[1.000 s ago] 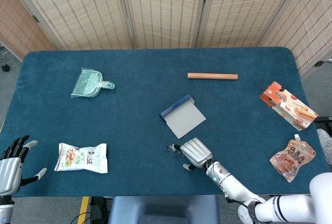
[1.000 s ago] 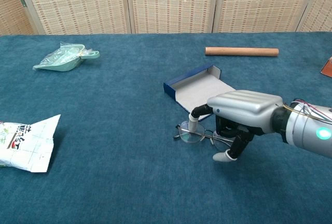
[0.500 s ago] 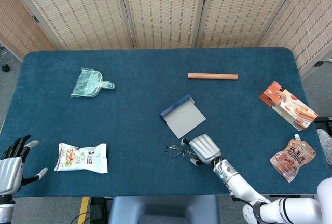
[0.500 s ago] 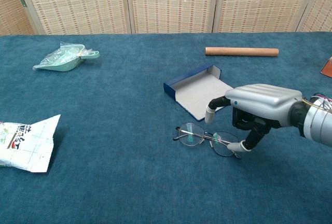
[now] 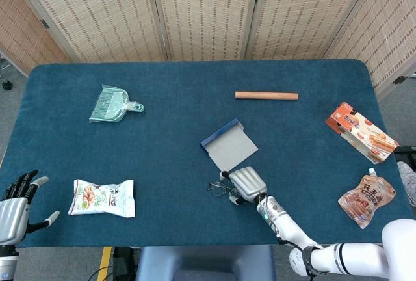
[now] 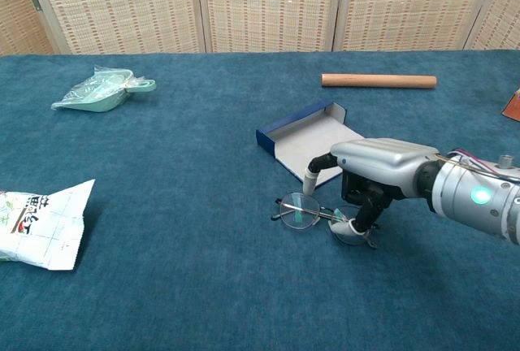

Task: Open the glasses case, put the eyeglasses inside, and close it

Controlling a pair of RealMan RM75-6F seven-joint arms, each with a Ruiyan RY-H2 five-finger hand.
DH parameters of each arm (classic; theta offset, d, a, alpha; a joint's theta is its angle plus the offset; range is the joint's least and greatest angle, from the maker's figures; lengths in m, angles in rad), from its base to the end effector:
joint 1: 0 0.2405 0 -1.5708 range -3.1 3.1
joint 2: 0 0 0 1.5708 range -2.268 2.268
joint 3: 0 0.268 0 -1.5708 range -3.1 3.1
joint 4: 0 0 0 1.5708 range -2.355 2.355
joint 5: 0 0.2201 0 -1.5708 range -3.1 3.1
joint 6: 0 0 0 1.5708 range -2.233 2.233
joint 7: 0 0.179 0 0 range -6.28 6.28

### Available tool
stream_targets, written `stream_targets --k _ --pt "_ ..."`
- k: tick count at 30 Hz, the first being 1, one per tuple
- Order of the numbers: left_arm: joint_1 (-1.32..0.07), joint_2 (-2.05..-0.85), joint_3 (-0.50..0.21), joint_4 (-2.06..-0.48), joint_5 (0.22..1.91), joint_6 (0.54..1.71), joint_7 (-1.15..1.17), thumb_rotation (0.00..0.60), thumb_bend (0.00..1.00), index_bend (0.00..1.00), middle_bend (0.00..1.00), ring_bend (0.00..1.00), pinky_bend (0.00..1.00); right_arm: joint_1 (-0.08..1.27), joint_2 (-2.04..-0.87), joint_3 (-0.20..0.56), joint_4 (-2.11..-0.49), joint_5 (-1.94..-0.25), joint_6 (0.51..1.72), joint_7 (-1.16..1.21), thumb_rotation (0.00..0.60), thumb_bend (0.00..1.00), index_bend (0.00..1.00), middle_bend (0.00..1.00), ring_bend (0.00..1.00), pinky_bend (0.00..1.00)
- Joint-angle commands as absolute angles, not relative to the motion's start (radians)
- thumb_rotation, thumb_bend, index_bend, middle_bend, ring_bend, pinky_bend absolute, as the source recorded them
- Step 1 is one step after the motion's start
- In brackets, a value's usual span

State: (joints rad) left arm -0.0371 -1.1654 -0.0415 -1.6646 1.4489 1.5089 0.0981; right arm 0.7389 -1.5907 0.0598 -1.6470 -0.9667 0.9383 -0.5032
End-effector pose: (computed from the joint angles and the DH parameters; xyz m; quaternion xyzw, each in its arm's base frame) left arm -0.3277 0.1991 0.1398 -0.5689 -0.4103 -0.3685 0.6101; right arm -0.1422 -0.3168 -0.0894 0.7853 -0.4231 0.2958 0.3416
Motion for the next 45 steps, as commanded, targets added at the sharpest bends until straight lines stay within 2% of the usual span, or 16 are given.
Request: stream_targets --k 1,7,19,24,30,38,45 --pt "-0.034 -1.165 -0.041 -1.662 1.447 1.510 0.094 0.600 0.20 0.24 0.12 0.11 0.19 0.744 -1.602 0.063 -1.643 -0.953 0.942 -0.517 0.600 0.30 0.37 1.00 1.00 1.00" --pt "-0.029 -1.165 -0.039 -1.656 1.444 1.513 0.086 0.600 0.20 0.24 0.12 0.11 0.19 0.751 -1.612 0.063 -1.639 -0.936 0.942 -0.533 0.600 0.37 0.47 1.00 1.00 1.00" --pt "-0.029 -1.168 -0.040 -1.648 1.441 1.509 0.079 0.600 0.20 0.24 0.12 0.11 0.19 0.754 -1.613 0.057 -1.633 -0.927 0.947 -0.546 0.600 0.39 0.53 1.00 1.00 1.00" --pt "-0.029 -1.169 -0.041 -1.647 1.438 1.508 0.081 0.600 0.20 0.24 0.12 0.11 0.19 0.752 -1.602 0.055 -1.638 -0.934 0.953 -0.548 0.600 0.48 0.59 1.00 1.00 1.00" --pt "-0.029 -1.168 -0.041 -1.648 1.438 1.507 0.084 0.600 0.20 0.24 0.12 0.11 0.19 0.761 -1.563 0.067 -1.644 -0.960 0.954 -0.547 0.600 0.53 0.60 1.00 1.00 1.00" --pt "-0.027 -1.165 -0.042 -1.657 1.437 1.510 0.093 0.600 0.20 0.24 0.12 0.10 0.19 0.842 -1.509 0.121 -1.568 -1.010 0.892 -0.573 0.600 0.51 0.60 1.00 1.00 1.00" --pt "-0.024 -1.160 -0.041 -1.667 1.431 1.512 0.107 0.600 0.20 0.24 0.12 0.11 0.19 0.917 -1.527 0.150 -1.418 -1.068 0.812 -0.545 0.600 0.43 0.60 1.00 1.00 1.00"
